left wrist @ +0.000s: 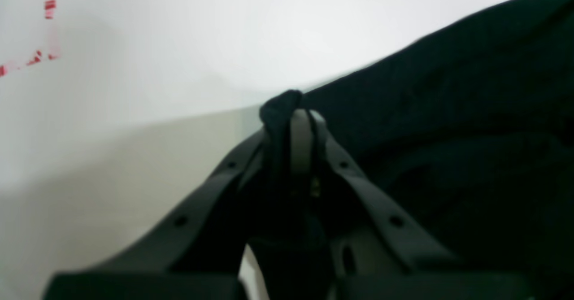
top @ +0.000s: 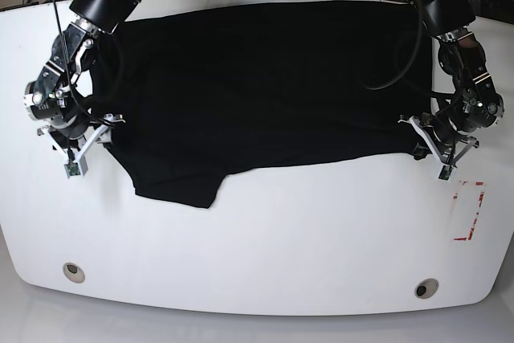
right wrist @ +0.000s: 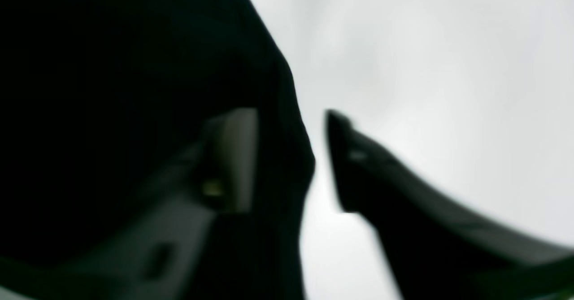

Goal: Layout the t-shirt on the table in an organized manner, then fold the t-shirt properly
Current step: 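Lift the hem with both grippers and fold it toward the collar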

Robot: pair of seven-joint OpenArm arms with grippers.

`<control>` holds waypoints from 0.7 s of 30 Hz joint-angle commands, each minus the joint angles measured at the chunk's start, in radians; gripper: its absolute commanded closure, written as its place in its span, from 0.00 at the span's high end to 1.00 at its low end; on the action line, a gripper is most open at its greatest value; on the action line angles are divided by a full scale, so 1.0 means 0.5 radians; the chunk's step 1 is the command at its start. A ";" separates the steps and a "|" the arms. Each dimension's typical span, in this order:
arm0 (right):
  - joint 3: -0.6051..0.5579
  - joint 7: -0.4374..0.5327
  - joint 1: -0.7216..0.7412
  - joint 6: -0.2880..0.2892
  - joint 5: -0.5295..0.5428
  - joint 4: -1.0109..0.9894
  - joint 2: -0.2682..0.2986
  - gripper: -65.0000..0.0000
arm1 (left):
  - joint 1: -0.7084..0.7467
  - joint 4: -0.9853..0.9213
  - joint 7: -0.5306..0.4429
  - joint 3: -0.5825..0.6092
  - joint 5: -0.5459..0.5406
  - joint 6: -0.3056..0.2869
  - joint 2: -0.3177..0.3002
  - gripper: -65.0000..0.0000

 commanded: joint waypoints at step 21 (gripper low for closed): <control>-0.011 0.621 0.578 0.003 0.037 -1.243 0.130 1.00 | -0.052 0.038 -0.042 0.003 -0.023 -0.002 -0.020 0.02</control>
